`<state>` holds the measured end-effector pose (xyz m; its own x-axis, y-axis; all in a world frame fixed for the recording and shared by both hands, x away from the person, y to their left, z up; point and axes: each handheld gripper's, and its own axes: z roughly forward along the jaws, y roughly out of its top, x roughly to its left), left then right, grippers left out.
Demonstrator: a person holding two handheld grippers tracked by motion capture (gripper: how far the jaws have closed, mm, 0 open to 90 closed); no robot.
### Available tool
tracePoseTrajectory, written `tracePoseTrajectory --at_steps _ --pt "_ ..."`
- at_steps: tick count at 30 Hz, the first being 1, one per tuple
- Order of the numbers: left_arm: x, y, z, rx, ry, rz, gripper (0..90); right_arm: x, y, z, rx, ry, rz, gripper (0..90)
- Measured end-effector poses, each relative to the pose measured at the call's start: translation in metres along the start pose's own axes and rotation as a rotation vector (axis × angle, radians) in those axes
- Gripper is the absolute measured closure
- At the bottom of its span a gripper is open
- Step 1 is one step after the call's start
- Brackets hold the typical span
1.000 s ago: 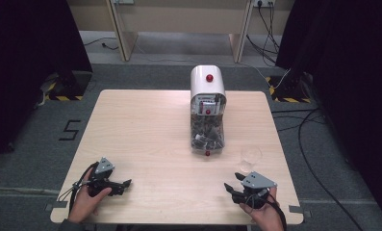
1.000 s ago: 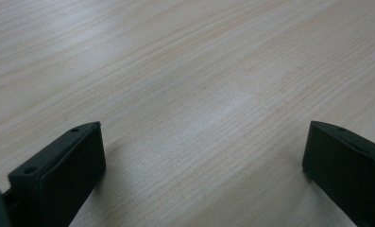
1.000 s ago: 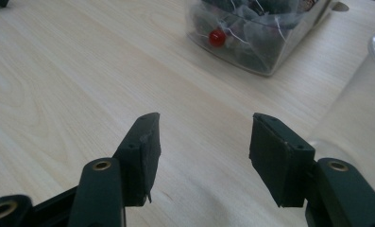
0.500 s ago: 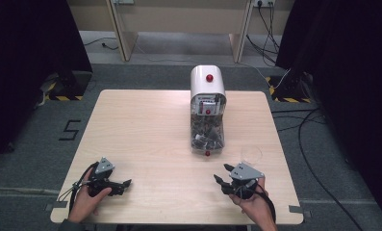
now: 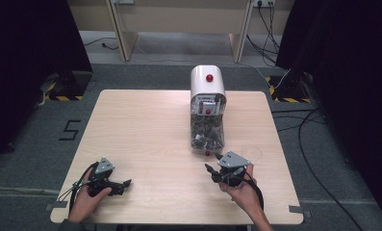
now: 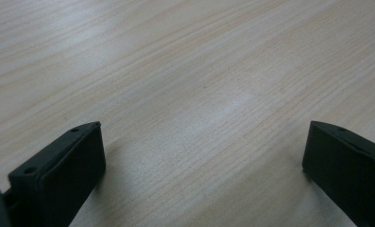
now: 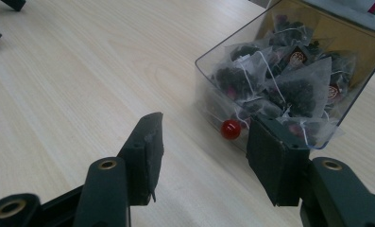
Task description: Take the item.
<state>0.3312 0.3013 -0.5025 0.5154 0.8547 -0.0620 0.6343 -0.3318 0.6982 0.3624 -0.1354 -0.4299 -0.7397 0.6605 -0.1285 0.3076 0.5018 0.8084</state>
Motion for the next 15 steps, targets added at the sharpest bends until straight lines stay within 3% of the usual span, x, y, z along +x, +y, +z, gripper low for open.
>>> tracePoseTrajectory --at_steps 5,11,15 --pt "0.000 0.000 0.000 0.000 0.000 0.000 0.0 -0.002 0.006 0.005 -0.001 -0.017 -0.001 47.6" --pt "0.000 0.000 0.000 0.000 0.000 0.000 0.0 0.004 0.020 0.019 -0.006 -0.009 -0.013 48.2" --pt "0.000 0.000 0.000 0.000 0.000 0.000 0.0 0.002 0.031 0.032 -0.019 -0.003 0.005 48.3"
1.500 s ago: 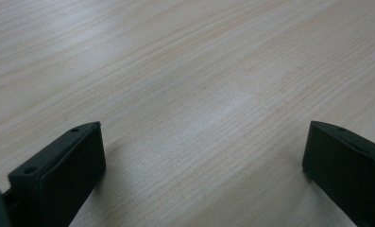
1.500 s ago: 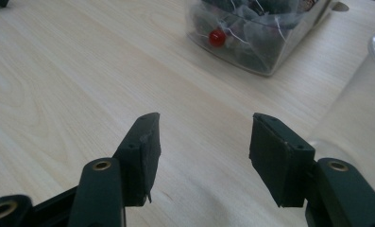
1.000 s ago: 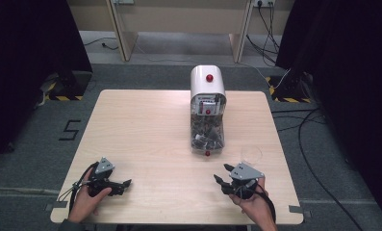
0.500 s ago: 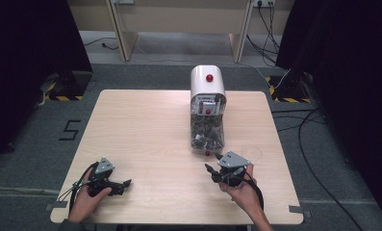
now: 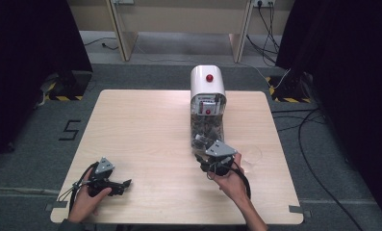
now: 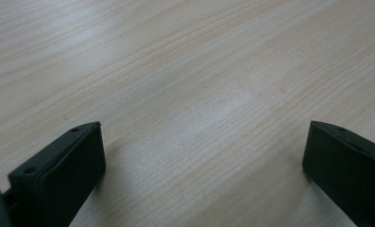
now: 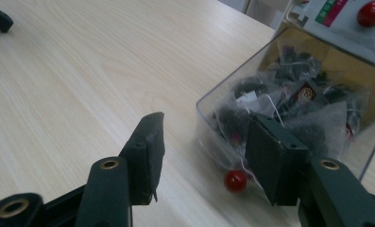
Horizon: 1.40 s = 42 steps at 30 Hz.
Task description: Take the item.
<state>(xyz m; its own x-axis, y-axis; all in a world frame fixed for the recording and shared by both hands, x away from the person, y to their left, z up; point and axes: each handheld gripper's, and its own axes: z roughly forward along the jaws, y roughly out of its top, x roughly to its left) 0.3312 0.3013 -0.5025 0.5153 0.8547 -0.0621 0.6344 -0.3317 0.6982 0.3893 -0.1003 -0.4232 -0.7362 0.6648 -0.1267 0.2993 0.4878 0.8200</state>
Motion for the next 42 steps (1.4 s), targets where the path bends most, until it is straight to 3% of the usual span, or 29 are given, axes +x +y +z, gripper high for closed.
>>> tracePoseTrajectory --at_steps 7,15,20,23,36,38,39,42 --pt "0.000 0.000 0.000 0.000 0.000 0.000 0.0 -0.005 0.013 0.012 -0.016 -0.009 0.014 50.7" --pt "0.000 0.000 0.000 0.000 0.000 0.000 0.0 -0.022 0.013 0.024 -0.004 -0.043 0.036 55.3" --pt "0.000 0.000 0.000 0.000 0.000 0.000 0.0 -0.025 0.015 0.031 0.001 -0.058 0.055 56.6" --pt "0.000 0.000 0.000 0.000 0.000 0.000 0.0 -0.026 0.015 0.039 0.012 -0.069 0.041 56.7" --pt "0.000 0.000 0.000 0.000 0.000 0.000 0.0 -0.032 0.008 0.065 0.071 -0.080 0.065 55.9" --pt "0.000 0.000 0.000 0.000 0.000 0.000 0.0 -0.033 0.005 0.068 0.083 -0.060 0.075 64.9" --pt "0.000 0.000 0.000 0.000 0.000 0.000 0.0 -0.032 0.004 0.069 0.081 -0.039 0.064 73.5" --pt "0.000 0.000 0.000 0.000 0.000 0.000 0.0 -0.031 0.005 0.067 0.073 -0.048 0.051 78.0"
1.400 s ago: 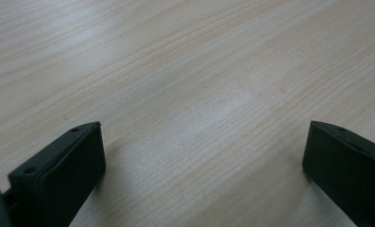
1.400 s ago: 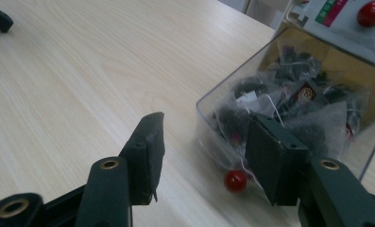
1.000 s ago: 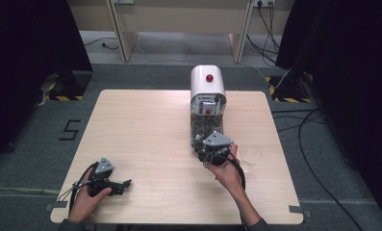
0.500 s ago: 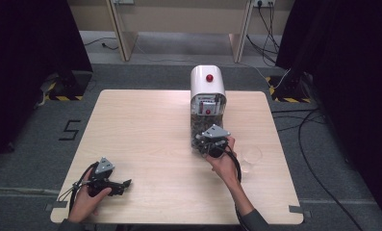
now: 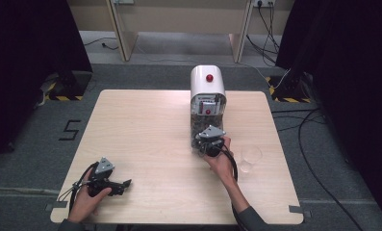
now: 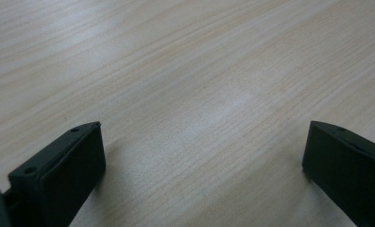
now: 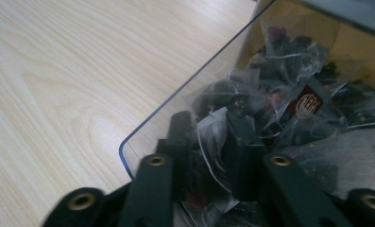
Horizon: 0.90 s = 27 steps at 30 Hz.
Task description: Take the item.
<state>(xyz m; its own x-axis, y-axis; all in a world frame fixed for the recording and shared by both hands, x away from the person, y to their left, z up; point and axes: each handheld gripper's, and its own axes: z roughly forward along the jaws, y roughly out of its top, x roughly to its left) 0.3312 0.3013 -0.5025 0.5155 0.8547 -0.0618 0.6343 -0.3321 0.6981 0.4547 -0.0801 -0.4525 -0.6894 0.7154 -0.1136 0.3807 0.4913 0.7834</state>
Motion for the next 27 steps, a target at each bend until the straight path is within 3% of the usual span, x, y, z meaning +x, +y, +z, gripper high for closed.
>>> tracePoseTrajectory --at_steps 1,5,14,17,21,27 --pt "0.000 0.000 0.000 0.000 0.000 0.000 0.0 0.001 0.001 -0.003 -0.015 0.003 -0.015 86.5" --pt "0.000 0.000 0.000 0.000 0.000 0.000 0.0 -0.001 0.006 -0.012 -0.059 -0.003 -0.019 89.7" --pt "0.000 0.000 0.000 -0.001 0.000 -0.002 0.0 -0.001 0.014 -0.027 -0.120 -0.005 -0.012 90.0" --pt "0.001 0.001 0.001 -0.001 -0.003 0.003 0.0 0.000 0.019 -0.038 -0.167 -0.011 -0.023 90.0" --pt "0.001 0.001 0.001 0.002 -0.003 0.005 0.0 -0.002 0.021 -0.049 -0.195 -0.015 -0.004 90.0" --pt "0.001 0.002 0.002 0.000 -0.007 0.005 0.0 -0.007 0.020 -0.048 -0.203 -0.018 0.016 90.0"
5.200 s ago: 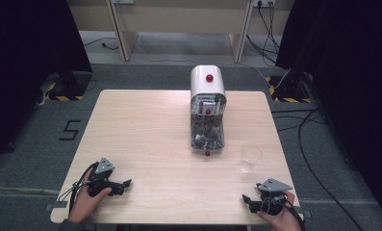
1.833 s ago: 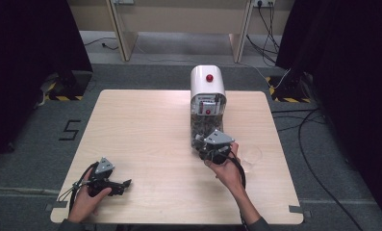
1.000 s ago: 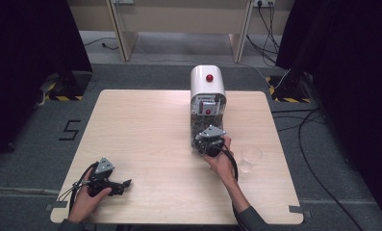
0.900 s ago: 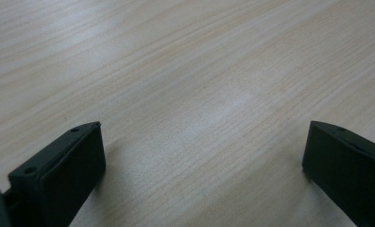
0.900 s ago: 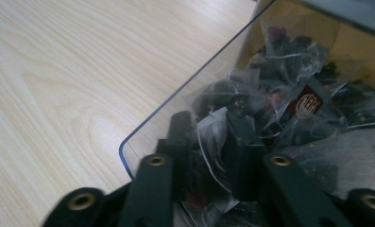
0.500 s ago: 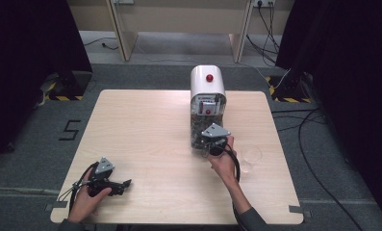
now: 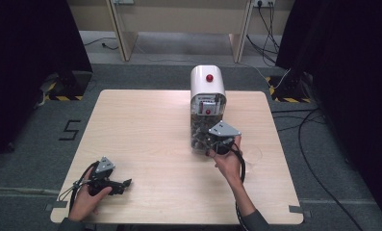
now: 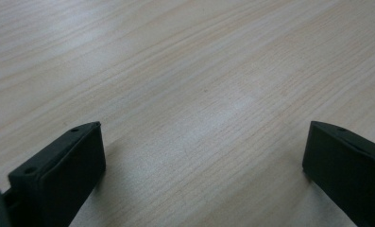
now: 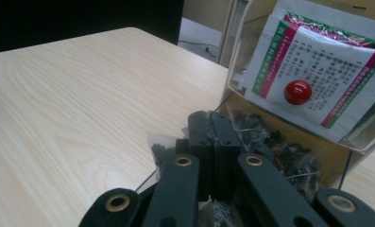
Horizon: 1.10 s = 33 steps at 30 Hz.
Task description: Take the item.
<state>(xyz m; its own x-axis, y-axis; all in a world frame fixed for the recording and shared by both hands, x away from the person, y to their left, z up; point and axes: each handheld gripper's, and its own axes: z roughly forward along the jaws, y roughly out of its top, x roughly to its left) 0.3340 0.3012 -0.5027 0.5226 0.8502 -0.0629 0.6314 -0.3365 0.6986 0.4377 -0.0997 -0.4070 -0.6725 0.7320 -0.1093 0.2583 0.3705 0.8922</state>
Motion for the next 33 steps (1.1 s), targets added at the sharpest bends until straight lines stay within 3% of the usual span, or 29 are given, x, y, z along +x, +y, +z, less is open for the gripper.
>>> tracePoseTrajectory --at_steps 7,12,17,21,24,29,33 --pt "0.000 0.000 0.000 0.000 0.000 0.000 0.0 -0.004 -0.005 0.004 0.003 -0.035 0.000 89.6" --pt "0.000 0.000 0.000 0.000 0.000 0.000 0.0 -0.003 0.007 -0.006 -0.056 -0.062 -0.020 89.9" --pt "0.000 0.000 0.000 0.000 0.000 0.000 0.0 -0.007 0.011 -0.010 -0.078 -0.078 -0.021 89.7" --pt "0.000 0.000 0.000 0.000 0.000 0.000 0.0 -0.010 0.003 -0.002 -0.025 -0.079 -0.013 87.5" --pt "0.000 0.000 0.000 0.000 0.000 0.000 0.0 -0.008 -0.007 0.012 0.064 -0.058 -0.013 82.1" --pt "0.000 0.000 0.000 0.000 0.000 0.000 0.0 -0.004 -0.010 0.017 0.094 -0.045 -0.004 77.7" --pt "0.000 0.000 0.000 0.000 0.000 0.000 0.0 -0.002 -0.006 0.013 0.114 -0.081 -0.035 73.8"
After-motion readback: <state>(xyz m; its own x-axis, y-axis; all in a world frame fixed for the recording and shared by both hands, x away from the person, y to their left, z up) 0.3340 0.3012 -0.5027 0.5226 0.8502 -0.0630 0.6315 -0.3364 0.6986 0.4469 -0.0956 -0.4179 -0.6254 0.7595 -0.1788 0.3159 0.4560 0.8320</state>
